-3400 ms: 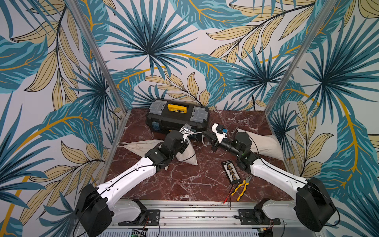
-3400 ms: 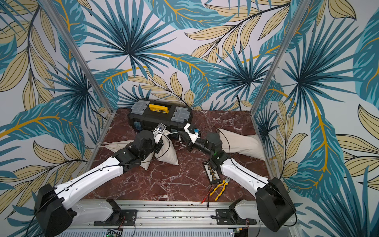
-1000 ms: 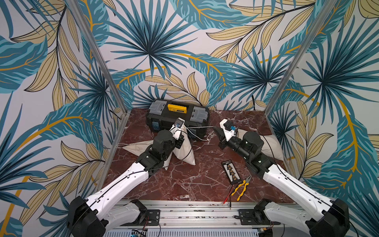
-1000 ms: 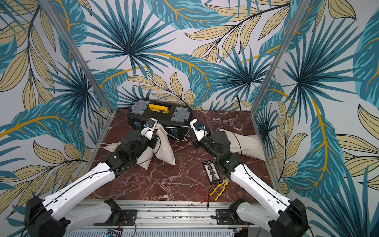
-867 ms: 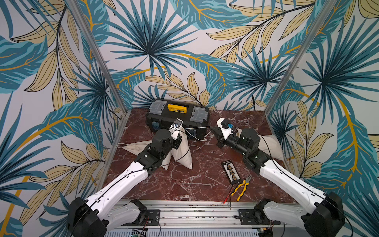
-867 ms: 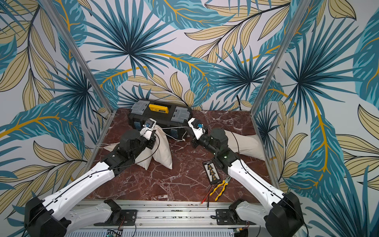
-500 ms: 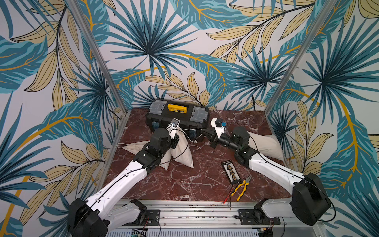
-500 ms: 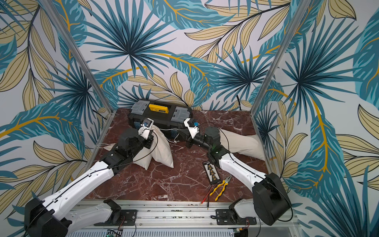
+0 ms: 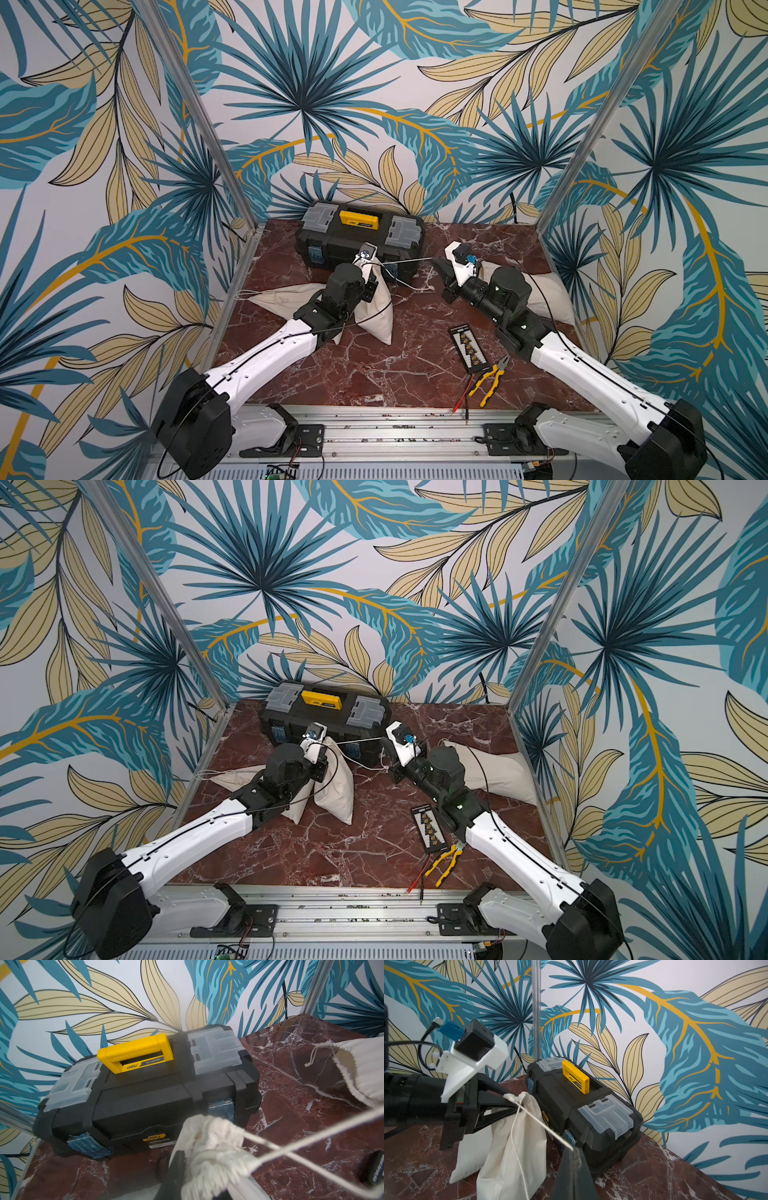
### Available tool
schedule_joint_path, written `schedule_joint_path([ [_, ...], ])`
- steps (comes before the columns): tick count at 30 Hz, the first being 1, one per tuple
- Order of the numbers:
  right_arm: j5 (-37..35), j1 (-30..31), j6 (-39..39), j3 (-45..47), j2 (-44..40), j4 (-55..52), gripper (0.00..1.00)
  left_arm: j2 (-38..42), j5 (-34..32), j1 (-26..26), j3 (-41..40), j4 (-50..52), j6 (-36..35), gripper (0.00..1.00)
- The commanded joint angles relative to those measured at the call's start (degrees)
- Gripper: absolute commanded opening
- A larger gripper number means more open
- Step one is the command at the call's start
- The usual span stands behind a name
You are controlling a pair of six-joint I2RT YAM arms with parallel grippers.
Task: Close the soil bag
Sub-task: Frap the soil bag at the center of the board.
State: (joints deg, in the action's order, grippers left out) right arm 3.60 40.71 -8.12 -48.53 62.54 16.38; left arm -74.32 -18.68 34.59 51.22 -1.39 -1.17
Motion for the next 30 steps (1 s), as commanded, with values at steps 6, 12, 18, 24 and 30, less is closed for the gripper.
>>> schedule_joint_path([
  [6, 2.1, -2.7, 4.4, -4.4, 0.2, 7.7, 0.0, -3.0, 0.3, -4.1, -2.5, 4.3, 2.0, 0.32],
  [12, 8.1, -2.4, 5.2, -7.7, 3.9, 7.1, 0.0, 1.9, 12.0, -2.8, -2.5, -0.8, -1.8, 0.55],
  [18, 10.1, -1.8, 4.9, -9.5, 4.8, 5.7, 0.0, 3.1, 21.2, -1.4, 1.3, -3.5, -6.7, 0.69],
  [24, 10.2, -1.4, 4.6, -10.1, 4.9, 4.4, 0.0, -2.1, 26.1, 1.8, 9.1, 0.0, -12.0, 0.78],
  [30, 9.4, -1.3, 4.4, -10.8, 3.7, 3.5, 0.0, -8.4, 26.8, 3.5, 14.2, -1.9, -13.0, 0.82],
])
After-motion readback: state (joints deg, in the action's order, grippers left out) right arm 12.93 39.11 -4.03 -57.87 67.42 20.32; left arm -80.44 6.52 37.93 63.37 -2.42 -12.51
